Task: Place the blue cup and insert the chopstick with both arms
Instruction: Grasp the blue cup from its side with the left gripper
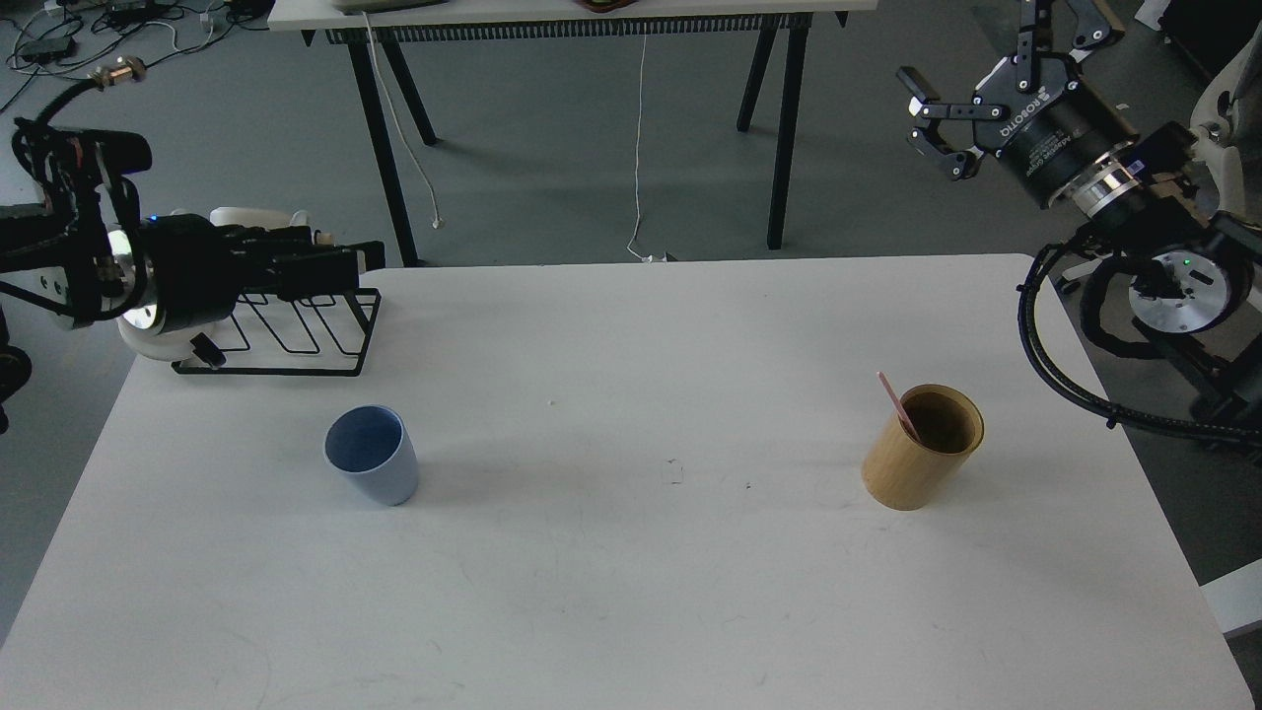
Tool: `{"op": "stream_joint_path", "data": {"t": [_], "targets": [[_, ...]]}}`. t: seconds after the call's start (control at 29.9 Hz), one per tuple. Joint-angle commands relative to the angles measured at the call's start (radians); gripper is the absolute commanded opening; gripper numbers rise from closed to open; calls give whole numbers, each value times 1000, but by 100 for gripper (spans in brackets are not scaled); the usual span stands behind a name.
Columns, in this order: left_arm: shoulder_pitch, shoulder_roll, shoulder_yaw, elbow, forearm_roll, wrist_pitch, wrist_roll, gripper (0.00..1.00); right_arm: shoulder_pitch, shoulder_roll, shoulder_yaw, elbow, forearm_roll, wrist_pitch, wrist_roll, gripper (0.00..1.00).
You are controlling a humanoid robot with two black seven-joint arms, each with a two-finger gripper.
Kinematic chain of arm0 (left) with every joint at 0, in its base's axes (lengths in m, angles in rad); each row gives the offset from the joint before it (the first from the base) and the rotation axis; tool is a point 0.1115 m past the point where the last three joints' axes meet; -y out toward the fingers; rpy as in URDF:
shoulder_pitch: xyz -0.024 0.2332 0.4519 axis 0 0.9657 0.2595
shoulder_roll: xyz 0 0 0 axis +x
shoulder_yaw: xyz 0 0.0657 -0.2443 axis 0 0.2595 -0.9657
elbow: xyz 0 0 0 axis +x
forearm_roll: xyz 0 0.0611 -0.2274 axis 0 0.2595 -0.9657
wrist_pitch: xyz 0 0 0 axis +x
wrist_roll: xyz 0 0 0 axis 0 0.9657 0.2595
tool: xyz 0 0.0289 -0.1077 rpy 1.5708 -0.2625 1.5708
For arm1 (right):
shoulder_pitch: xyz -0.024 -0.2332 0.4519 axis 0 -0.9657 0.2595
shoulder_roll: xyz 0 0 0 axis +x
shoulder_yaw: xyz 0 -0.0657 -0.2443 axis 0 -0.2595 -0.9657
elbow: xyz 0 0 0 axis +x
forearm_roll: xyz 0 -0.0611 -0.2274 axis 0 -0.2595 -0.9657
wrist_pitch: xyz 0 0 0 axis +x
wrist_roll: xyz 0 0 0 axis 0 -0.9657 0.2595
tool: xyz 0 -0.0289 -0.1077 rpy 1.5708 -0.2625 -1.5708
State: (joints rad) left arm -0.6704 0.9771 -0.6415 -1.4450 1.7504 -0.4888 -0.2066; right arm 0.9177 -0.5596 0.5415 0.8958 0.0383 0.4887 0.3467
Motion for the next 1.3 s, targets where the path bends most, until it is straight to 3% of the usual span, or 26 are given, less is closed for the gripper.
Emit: {"op": "stream_joint_path", "data": {"t": [0.0,0.33,0.57,0.8,1.07,1.27], "targets": [[24,12,59,0,67,0,-51,100,-3,0,0,-1,0,0,0,100],[92,-3,74,35,93,0,-66,100,-10,0,0,-3,0,0,0,100],[91,-2,82,80,132,0,-125,99,-17,-3,2,0,0,0,2,100],[86,-64,102,198,159,0,-184,96,-17,-3,2,-1,0,0,2,100],[84,-101,103,264,159,0,-200,92,-30,-3,3,0,0,0,2,100],[84,-126,103,299,161,0,-206,82,-30,-3,5,0,0,0,2,100]]}}
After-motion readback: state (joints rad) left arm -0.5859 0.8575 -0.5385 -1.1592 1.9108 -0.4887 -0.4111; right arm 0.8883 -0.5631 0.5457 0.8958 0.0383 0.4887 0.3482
